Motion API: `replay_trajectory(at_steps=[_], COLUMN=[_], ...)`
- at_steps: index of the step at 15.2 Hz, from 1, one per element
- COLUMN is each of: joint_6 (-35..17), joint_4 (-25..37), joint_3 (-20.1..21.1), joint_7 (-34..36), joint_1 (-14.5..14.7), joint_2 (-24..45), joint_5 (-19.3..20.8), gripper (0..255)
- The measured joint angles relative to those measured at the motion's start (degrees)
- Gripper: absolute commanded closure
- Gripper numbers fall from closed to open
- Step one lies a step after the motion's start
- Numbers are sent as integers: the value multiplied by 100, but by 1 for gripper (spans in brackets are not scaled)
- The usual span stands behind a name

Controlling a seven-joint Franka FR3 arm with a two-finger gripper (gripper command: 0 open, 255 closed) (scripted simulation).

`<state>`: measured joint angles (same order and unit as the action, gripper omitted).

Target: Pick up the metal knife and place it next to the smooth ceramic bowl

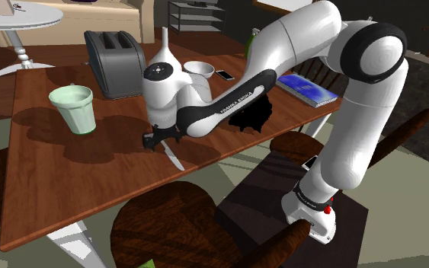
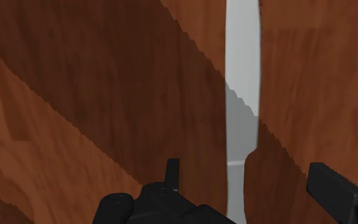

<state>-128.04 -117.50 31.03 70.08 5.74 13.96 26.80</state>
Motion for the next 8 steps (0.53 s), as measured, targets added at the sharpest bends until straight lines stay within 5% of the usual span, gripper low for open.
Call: replay_trajectory(at_steps=[6, 7, 8], joint_6=[-53, -53, -77], joint_4=[-25, -25, -11], joint_3=[-16, -16, -7], joint_7=[28, 28, 28], joint_1=[3, 3, 8], joint_2=[36, 36, 24], joint_5=[40, 40, 38], gripper=[0, 255, 255])
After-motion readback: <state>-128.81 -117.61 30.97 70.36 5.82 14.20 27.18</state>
